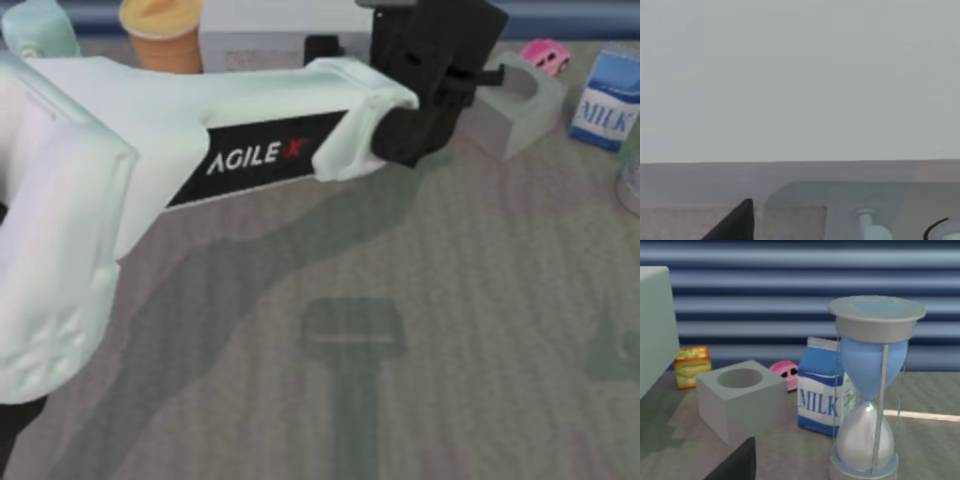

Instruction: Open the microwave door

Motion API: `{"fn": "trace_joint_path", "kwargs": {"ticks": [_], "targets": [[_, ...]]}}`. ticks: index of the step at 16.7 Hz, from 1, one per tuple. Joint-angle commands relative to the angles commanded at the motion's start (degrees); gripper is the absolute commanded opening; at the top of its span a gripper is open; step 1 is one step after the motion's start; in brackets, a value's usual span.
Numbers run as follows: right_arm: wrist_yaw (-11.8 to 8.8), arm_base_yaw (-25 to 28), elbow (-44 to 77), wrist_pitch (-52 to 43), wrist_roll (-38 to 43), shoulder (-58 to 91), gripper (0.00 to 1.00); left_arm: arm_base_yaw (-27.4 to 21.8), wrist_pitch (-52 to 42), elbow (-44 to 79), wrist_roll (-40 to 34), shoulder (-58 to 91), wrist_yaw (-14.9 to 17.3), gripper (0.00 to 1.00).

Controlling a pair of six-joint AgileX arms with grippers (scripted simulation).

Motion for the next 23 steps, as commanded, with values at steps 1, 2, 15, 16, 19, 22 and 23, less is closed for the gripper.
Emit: {"fn": "trace_joint_path", "kwargs": {"ticks": [1,2,15,16,19,22,23], "targets": [[0.00,0.00,0.00,0.00,0.00,0.00,1.00,0.03,0.02,0.06,0.02,0.06,0.03,1.00],[0.00,0.00,0.00,0.00,0.00,0.00,1.00,0.03,0.02,0.06,0.02,0.06,0.03,1.00],[0.00,0.00,0.00,0.00,0.00,0.00,1.00,0.03,0.02,0.06,0.02,0.06,0.03,0.10],[0.00,0.00,0.00,0.00,0.00,0.00,1.00,0.03,0.02,0.06,0.02,0.06,0.03,0.02],[0.00,0.00,0.00,0.00,0.00,0.00,1.00,0.03,0.02,0.06,0.02,0.06,0.03,0.00],[0.00,0.00,0.00,0.00,0.00,0.00,1.00,0.03,0.02,0.06,0.02,0.06,0.03,0.00],[0.00,0.00,0.00,0.00,0.00,0.00,1.00,0.03,0.02,0.06,0.02,0.06,0.03,0.00]]}}
